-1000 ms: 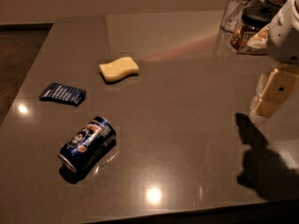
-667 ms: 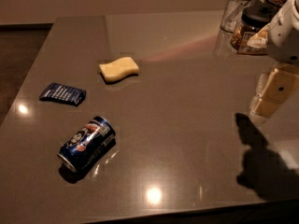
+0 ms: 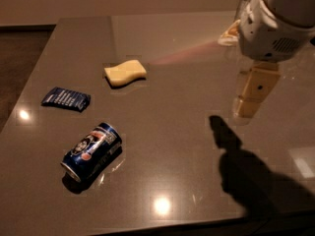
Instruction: Place pepsi can upright
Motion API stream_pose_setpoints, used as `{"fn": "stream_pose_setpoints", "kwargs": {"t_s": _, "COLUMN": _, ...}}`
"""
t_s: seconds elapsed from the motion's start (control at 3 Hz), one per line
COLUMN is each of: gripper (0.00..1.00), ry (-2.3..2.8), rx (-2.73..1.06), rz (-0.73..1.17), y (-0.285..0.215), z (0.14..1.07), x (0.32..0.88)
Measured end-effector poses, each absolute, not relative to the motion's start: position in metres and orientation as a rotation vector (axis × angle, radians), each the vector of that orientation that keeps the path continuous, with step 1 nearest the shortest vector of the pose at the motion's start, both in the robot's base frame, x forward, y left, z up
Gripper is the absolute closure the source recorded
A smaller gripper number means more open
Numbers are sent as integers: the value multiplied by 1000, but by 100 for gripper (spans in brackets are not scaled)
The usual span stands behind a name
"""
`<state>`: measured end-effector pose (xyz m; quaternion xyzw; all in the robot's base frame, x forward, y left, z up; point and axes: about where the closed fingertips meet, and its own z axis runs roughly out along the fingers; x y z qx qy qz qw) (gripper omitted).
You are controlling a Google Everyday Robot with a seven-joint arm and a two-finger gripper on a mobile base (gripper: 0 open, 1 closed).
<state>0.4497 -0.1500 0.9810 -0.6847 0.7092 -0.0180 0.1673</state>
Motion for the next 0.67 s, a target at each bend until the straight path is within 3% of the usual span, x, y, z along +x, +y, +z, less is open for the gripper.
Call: {"fn": "stream_pose_setpoints", "kwargs": {"t_s": 0.67, "gripper": 0, "ry": 1693, "rx": -2239, "rz": 11, "y": -53, "z": 969, "x": 442}}
